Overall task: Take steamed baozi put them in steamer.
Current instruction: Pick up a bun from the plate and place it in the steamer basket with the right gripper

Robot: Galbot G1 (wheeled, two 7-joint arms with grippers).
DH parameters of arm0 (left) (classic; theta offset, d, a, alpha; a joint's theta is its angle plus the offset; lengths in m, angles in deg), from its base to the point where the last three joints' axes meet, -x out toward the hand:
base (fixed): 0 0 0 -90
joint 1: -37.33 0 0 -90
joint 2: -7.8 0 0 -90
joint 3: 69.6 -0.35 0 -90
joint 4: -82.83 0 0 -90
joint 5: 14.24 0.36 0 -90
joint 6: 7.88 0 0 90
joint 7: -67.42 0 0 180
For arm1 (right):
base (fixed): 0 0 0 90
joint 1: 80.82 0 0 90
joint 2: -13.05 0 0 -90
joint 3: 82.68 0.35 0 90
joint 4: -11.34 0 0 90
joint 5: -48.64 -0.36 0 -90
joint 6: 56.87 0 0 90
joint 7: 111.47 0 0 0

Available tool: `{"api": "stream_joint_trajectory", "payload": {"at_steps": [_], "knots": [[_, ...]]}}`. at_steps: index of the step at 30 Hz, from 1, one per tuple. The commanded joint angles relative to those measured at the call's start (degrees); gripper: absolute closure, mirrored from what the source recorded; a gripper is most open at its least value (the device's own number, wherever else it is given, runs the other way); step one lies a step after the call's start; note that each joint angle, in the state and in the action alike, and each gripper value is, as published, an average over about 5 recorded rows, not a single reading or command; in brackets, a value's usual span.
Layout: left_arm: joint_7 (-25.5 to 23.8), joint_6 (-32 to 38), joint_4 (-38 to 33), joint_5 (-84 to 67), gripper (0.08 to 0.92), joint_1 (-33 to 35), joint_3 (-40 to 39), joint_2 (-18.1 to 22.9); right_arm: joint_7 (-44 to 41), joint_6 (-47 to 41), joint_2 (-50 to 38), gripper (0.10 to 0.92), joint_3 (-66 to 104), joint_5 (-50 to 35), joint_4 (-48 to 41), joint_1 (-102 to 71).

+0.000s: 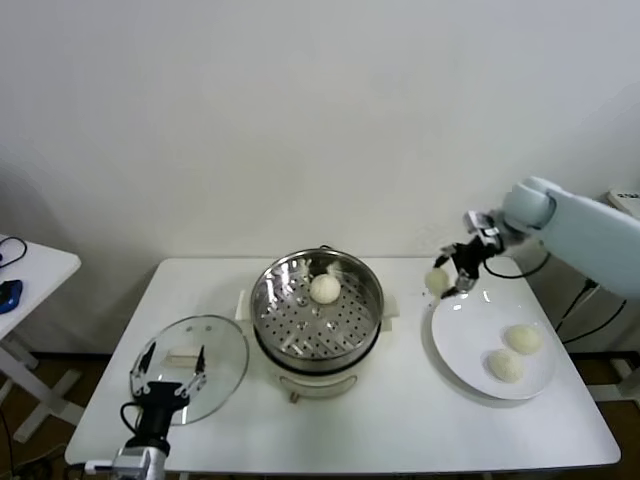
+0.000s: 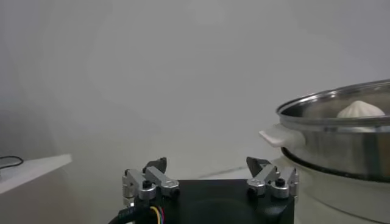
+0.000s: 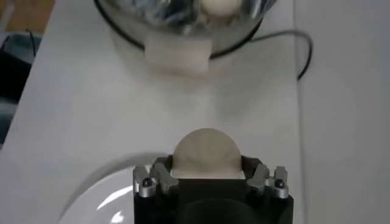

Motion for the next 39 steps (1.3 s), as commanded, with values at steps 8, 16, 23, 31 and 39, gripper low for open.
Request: {"api": "stream_joint_trajectory", "payload": {"at_steps": [8, 16, 23, 31, 39], "knots": [[-0.25, -0.24, -0.76, 0.3, 0.177, 0.13, -0.92, 0.37, 5.08, -6.43, 17.84, 0.296, -10.2, -25.56, 2.55, 13.04], [-0.29, -0.2, -1.68, 0.83, 0.177, 0.79, -0.96, 0.33, 6.92, -7.18, 28.84, 0.296, -8.41, -24.45, -2.16, 5.22], [-0.25, -0.1, -1.61, 0.99, 0.177, 1.02, -0.87, 0.53, 7.96, -7.41, 31.53, 0.296, -8.13, -22.27, -3.43, 0.55], [-0.19, 0.29, -0.96, 0.93, 0.177, 1.14, -0.74, 1.11, 7.65, -6.62, 32.46, 0.296, -8.59, -18.93, -5.62, -2.37], [-0.14, 0.36, -0.84, 0.78, 0.177, 1.27, -0.59, 1.28, 7.2, -5.57, 33.46, 0.296, -9.31, -16.6, -7.81, -3.89]]}}
